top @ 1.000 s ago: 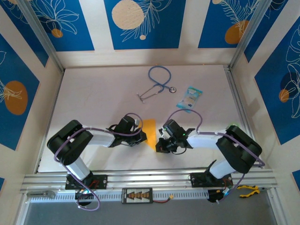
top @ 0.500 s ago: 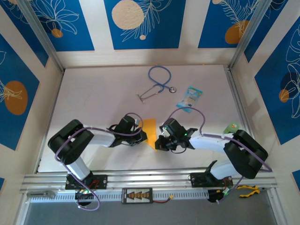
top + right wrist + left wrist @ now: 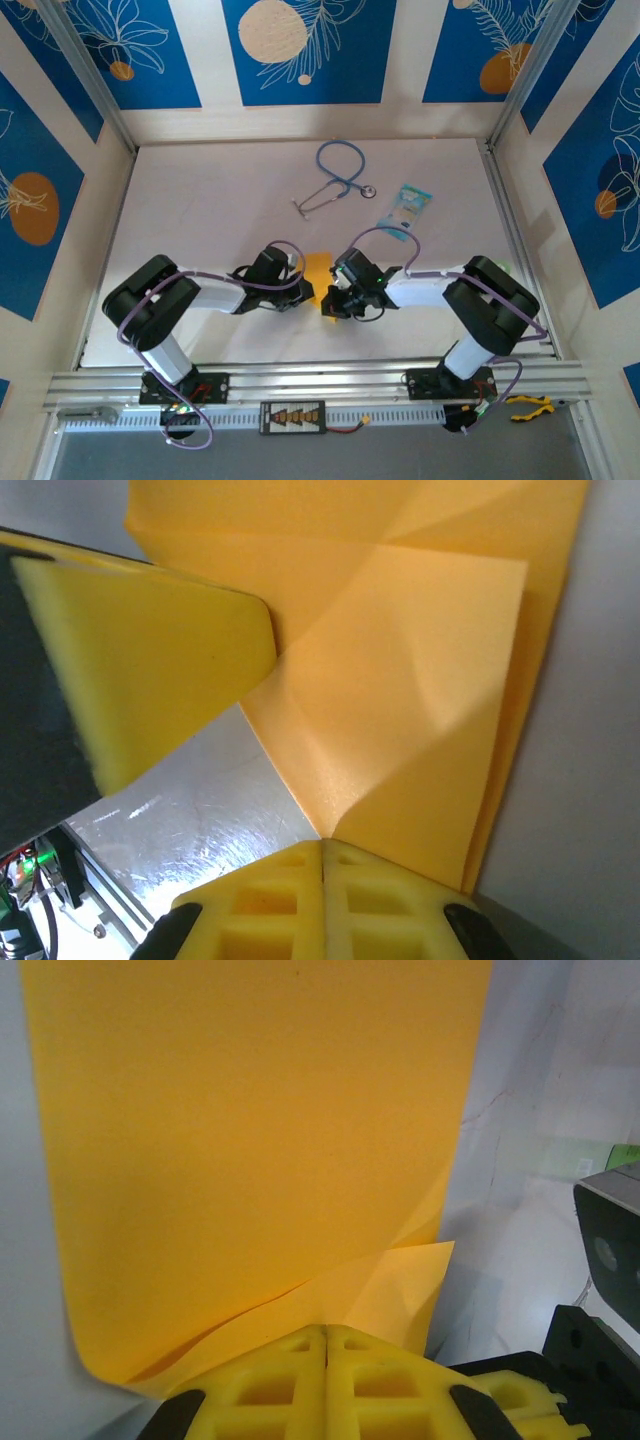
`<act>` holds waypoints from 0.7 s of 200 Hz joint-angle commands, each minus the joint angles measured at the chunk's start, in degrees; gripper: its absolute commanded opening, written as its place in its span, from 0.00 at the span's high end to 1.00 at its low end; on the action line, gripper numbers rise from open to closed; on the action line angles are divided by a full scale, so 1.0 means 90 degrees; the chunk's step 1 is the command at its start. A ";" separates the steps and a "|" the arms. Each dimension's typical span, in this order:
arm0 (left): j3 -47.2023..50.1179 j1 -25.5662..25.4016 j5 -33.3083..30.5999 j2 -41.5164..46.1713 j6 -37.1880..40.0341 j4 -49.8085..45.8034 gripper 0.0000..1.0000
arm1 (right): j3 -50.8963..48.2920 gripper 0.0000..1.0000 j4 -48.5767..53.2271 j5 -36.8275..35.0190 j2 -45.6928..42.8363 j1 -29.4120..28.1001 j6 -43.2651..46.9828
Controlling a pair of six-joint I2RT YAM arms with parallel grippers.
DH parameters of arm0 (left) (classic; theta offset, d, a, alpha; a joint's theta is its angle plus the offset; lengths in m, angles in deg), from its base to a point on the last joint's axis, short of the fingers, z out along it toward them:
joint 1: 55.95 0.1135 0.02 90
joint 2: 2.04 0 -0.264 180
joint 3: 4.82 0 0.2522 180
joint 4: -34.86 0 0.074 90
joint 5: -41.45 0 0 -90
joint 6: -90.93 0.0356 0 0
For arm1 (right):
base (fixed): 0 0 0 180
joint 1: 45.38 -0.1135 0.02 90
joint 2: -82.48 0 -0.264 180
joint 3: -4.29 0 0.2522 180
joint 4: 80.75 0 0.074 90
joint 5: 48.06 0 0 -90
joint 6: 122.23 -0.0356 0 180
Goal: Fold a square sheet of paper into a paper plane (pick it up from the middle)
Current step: Third fold the triangle at the center of the table.
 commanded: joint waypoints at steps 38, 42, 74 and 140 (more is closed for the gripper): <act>0.0086 -0.0031 -0.0277 -0.0170 -0.0047 -0.0288 1.00 | -0.0722 0.97 0.0367 -0.0152 -0.0642 0.0024 0.0036; 0.0108 -0.0037 -0.0296 -0.0166 -0.0056 -0.0282 1.00 | -0.0727 0.97 0.0357 -0.0151 -0.0703 0.0014 0.0026; 0.0163 -0.0030 -0.0299 -0.0133 -0.0064 -0.0250 1.00 | -0.0616 0.97 0.0148 0.0008 -0.1146 0.0005 -0.0031; 0.0101 -0.0030 -0.0291 -0.0164 -0.0073 -0.0217 1.00 | -0.0267 0.98 -0.0500 0.0283 -0.0760 0.0169 -0.0269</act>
